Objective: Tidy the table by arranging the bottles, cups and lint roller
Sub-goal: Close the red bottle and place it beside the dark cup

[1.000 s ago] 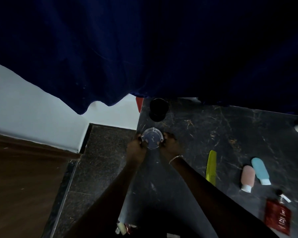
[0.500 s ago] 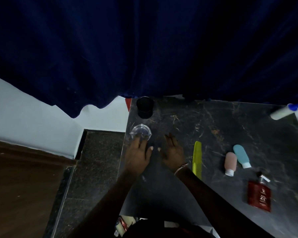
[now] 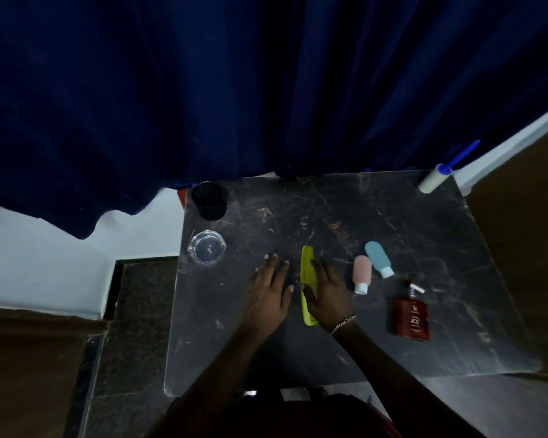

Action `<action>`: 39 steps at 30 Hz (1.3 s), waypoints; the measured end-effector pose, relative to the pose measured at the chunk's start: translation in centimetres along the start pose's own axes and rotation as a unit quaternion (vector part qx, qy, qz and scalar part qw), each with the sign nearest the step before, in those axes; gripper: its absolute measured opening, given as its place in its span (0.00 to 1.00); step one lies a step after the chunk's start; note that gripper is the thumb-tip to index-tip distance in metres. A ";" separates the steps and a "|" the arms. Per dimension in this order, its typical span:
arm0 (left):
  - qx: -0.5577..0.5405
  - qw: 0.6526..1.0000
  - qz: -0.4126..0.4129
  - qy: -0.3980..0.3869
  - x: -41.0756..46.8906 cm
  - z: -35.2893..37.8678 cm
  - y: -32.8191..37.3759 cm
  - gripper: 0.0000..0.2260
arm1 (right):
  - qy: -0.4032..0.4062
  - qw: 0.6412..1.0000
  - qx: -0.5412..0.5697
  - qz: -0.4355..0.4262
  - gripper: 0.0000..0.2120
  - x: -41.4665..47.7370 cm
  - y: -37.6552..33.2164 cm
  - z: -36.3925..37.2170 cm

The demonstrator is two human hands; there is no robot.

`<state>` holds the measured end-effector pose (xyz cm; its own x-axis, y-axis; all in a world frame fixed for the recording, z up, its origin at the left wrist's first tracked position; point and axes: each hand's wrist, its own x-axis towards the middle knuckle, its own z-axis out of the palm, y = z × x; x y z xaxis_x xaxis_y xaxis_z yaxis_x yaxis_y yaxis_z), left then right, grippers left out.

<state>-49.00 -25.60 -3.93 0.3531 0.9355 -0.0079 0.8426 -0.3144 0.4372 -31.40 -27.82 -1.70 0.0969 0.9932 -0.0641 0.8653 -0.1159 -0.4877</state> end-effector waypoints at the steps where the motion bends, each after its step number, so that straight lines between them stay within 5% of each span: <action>1: -0.001 1.000 0.006 -0.006 0.0 0.4 1.1 0.26 | -0.002 1.000 -0.006 0.001 0.31 -0.3 1.0 -0.7; 15: -0.031 0.996 0.083 -0.021 0.1 6.9 16.7 0.23 | 0.047 0.996 -0.004 0.082 0.29 -5.3 13.7 -8.1; 21: -0.102 0.987 0.007 -0.126 0.7 9.7 22.6 0.24 | 0.061 0.982 0.006 0.180 0.22 -6.9 18.6 -10.0; 26: -0.199 0.949 -0.147 -0.194 2.1 11.3 26.5 0.19 | -0.051 0.954 0.072 0.286 0.19 -7.6 22.2 -10.7; 31: -0.266 0.913 -0.239 -0.198 2.7 12.5 28.1 0.15 | -0.126 0.937 0.136 0.297 0.18 -8.0 22.7 -10.9; 39: -0.385 0.844 -0.318 -0.195 2.2 12.7 27.1 0.10 | -0.099 0.929 0.204 0.293 0.20 -8.8 23.4 -11.2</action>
<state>-20.27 -34.11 -3.50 0.1629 0.7047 -0.6905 0.4505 0.5695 0.6875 -6.51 -39.21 -2.79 0.3651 0.7418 -0.5626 0.4294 -0.6703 -0.6052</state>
